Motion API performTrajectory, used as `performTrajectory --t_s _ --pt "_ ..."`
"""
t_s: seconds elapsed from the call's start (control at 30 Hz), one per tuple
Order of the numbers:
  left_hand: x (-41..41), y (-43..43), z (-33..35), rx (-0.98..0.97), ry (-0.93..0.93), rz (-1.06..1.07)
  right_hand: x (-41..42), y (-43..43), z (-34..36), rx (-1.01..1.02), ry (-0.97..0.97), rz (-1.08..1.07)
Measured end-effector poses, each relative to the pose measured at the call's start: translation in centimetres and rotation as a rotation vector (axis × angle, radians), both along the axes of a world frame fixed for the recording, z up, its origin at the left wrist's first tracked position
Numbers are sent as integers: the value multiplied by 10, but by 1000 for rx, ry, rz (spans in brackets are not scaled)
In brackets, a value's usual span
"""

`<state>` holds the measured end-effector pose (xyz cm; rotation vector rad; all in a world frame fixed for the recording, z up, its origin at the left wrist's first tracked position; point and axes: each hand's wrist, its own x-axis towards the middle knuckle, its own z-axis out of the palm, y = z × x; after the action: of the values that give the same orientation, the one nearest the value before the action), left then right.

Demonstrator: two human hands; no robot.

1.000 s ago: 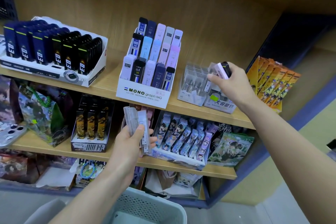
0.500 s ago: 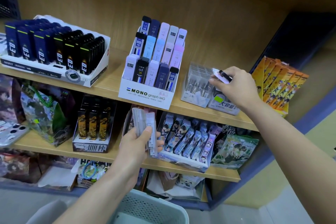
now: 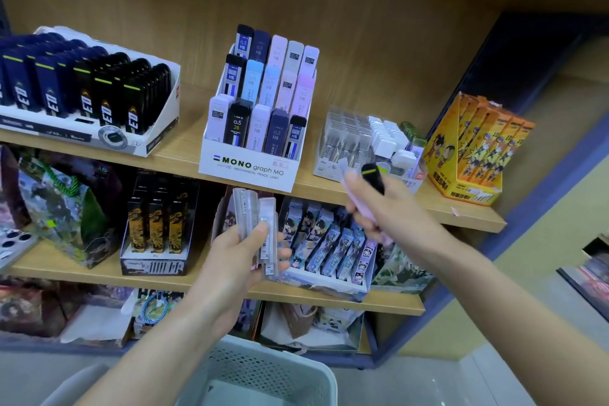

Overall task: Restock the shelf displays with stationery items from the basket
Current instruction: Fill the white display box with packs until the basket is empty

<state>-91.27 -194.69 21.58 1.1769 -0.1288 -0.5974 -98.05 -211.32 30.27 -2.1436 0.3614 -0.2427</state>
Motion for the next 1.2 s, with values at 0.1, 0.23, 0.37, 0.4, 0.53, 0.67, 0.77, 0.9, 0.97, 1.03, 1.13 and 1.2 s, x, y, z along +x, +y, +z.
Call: performTrajectory --t_s 0.1,0.23,0.37,0.4,0.53,0.67,0.77,0.9,0.97,1.03,1.13,1.2 --pt "-4 3 3 -42 -4 -20 -9 20 -9 113 20 13" --pt "-10 8 7 -45 -41 -42 -3 39 -26 145 34 54" --pt "-10 16 8 -25 -77 -22 7 55 -42 135 63 94" --pt "-9 18 7 -17 -82 -14 10 57 -47 122 48 91" --pt "-3 28 5 4 -77 14 19 72 -59 41 13 21" --pt "1 39 5 50 -100 21 26 85 -59 -69 -25 -24" --pt "4 47 5 73 -90 22 33 96 -58 -84 -42 -12" --pt "5 59 4 83 -36 -1 44 111 -61 41 -56 -10" --pt "8 64 2 102 -20 -6 49 119 -62 130 -60 -19" --pt "10 70 3 96 -1 -29 53 126 -63 189 -47 -29" --pt "16 79 4 3 50 -36 58 137 -62 239 -56 -29" --pt "19 85 4 -62 22 -63 61 143 -60 251 -58 -17"
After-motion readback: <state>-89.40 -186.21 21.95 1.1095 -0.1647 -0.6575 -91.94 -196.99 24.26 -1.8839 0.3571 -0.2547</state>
